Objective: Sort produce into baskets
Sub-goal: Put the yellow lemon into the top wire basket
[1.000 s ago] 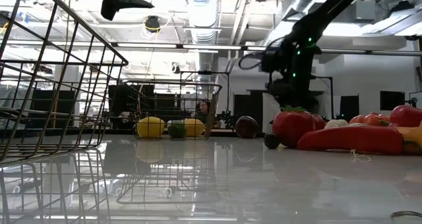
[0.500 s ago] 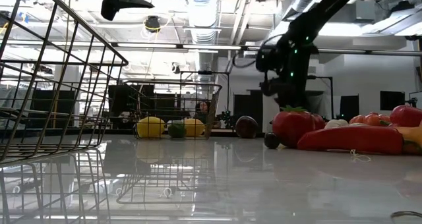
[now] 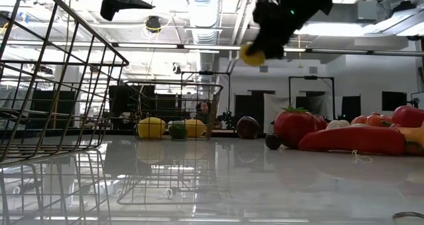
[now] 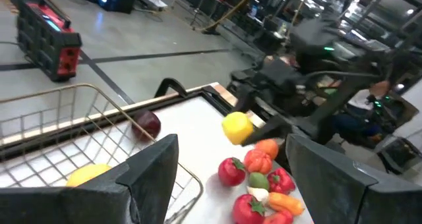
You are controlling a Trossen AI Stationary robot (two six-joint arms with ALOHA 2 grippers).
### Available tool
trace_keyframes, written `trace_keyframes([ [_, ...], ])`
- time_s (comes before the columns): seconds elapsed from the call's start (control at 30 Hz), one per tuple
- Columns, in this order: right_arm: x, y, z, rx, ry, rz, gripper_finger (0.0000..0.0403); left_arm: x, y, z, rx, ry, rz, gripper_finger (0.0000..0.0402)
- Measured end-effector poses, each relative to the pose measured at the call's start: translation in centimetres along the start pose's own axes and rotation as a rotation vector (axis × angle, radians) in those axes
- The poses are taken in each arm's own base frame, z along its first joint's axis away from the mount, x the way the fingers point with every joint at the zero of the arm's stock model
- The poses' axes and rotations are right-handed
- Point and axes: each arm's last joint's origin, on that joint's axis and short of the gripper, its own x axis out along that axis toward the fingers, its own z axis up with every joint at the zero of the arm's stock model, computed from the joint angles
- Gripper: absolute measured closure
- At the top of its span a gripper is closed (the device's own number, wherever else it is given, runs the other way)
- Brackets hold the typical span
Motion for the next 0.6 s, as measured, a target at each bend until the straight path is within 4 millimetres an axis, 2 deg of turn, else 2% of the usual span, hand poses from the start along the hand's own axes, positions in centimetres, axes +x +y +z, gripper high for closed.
trace_keyframes([
  [0.13,1.2,1.6,1.4,0.050,-0.157,0.008,0.0158,0.0,0.1,0.1,0.007,-0.023,0.034,0.0133],
  [0.27,3.9,2.3,2.1,0.107,-0.261,0.047,0.0158,0.0,0.1,0.1,0.007,-0.023,0.039,0.0133],
  [0.47,8.1,1.5,3.4,0.188,-0.262,0.052,0.0155,0.0,0.1,0.0,0.005,-0.006,0.019,0.0133],
  [0.6,10.1,0.3,4.5,0.201,-0.195,0.079,0.0131,0.0,0.1,-0.1,-0.032,-0.001,0.024,0.0133],
])
